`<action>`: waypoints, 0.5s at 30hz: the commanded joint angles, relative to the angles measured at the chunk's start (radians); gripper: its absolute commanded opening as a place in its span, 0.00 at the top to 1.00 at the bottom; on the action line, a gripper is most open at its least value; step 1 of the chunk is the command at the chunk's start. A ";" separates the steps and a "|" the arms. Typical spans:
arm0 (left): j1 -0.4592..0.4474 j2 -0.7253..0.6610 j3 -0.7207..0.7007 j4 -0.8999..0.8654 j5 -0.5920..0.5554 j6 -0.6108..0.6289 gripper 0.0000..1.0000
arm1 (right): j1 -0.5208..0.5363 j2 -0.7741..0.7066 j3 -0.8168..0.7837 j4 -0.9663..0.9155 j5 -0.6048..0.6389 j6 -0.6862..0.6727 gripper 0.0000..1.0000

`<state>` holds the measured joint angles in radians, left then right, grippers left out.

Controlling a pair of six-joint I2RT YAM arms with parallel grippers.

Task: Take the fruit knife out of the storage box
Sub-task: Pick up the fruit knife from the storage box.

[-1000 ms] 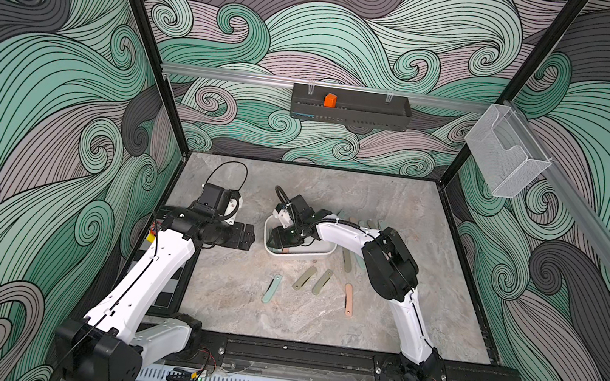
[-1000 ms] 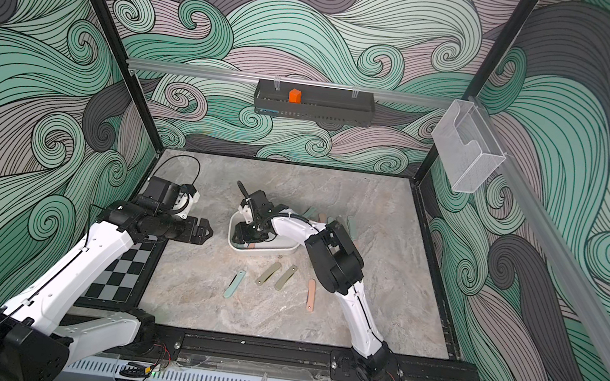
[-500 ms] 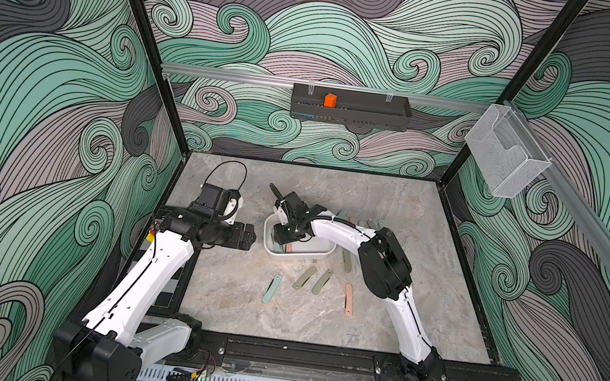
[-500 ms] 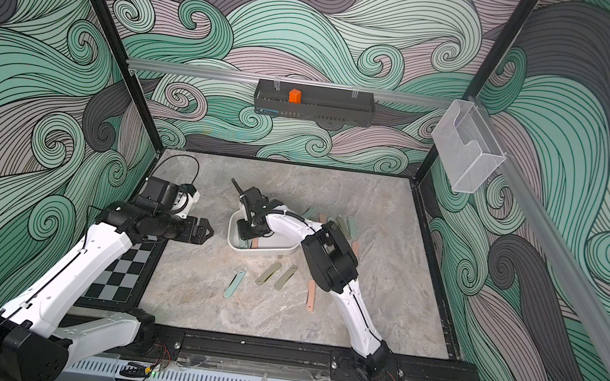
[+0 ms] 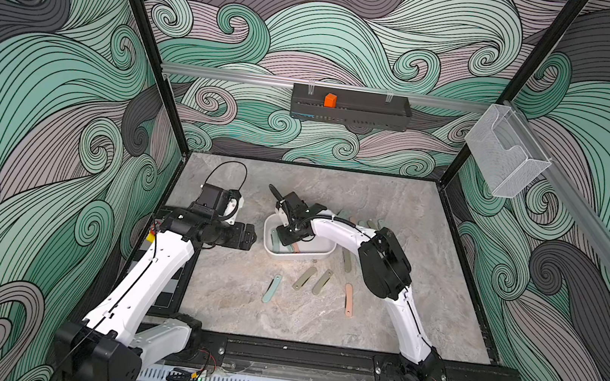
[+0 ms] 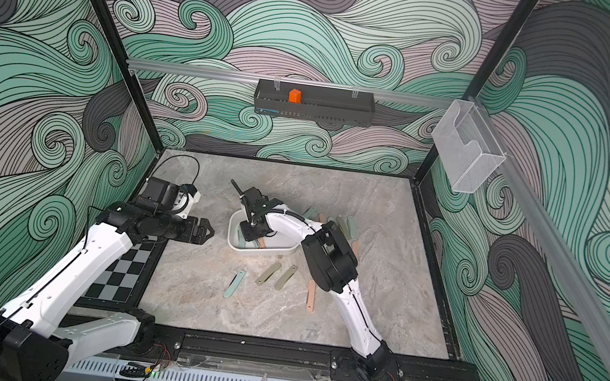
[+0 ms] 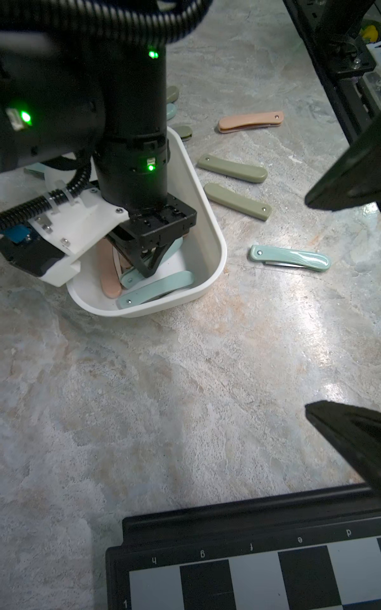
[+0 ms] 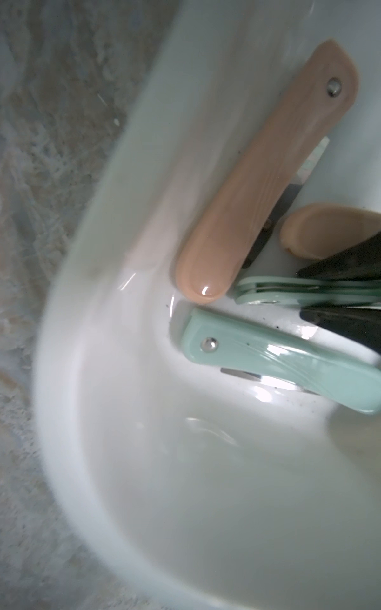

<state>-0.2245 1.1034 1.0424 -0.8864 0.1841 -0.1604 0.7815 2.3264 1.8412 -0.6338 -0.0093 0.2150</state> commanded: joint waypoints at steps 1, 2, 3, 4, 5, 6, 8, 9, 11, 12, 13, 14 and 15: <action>0.008 0.000 -0.002 0.014 0.017 0.010 0.09 | 0.001 0.038 -0.004 -0.073 0.000 -0.050 0.80; 0.009 0.000 -0.002 0.015 0.018 0.011 0.09 | 0.001 0.038 -0.006 -0.073 -0.002 -0.052 0.79; 0.009 0.002 -0.002 0.015 0.020 0.012 0.10 | 0.001 0.036 -0.006 -0.073 -0.006 -0.059 0.78; 0.008 0.003 -0.002 0.015 0.019 0.012 0.10 | 0.001 0.035 -0.009 -0.073 -0.012 -0.064 0.78; 0.008 0.003 -0.002 0.015 0.020 0.012 0.10 | 0.001 0.033 -0.010 -0.072 -0.014 -0.069 0.79; 0.008 0.003 -0.002 0.017 0.020 0.012 0.10 | 0.001 0.033 -0.008 -0.071 -0.021 -0.074 0.80; 0.008 0.001 -0.003 0.018 0.020 0.012 0.11 | 0.000 0.033 -0.008 -0.071 -0.023 -0.081 0.83; 0.008 0.001 -0.003 0.019 0.020 0.012 0.11 | -0.001 0.033 -0.007 -0.071 -0.020 -0.084 0.86; 0.008 0.001 -0.004 0.019 0.021 0.012 0.11 | -0.001 0.033 -0.011 -0.072 -0.011 -0.084 0.90; 0.008 0.001 -0.004 0.018 0.023 0.012 0.11 | 0.000 0.034 -0.011 -0.072 -0.005 -0.086 0.90; 0.008 0.001 -0.004 0.018 0.023 0.012 0.11 | 0.000 0.034 -0.010 -0.073 0.000 -0.087 0.90; 0.008 0.001 -0.004 0.019 0.023 0.012 0.11 | -0.001 0.033 -0.009 -0.076 0.009 -0.088 0.91; 0.008 0.001 -0.004 0.018 0.023 0.012 0.11 | -0.001 0.031 -0.007 -0.077 0.017 -0.088 0.91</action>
<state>-0.2245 1.1042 1.0424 -0.8772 0.1921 -0.1604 0.7811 2.3264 1.8412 -0.6399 -0.0120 0.1474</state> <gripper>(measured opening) 0.887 0.120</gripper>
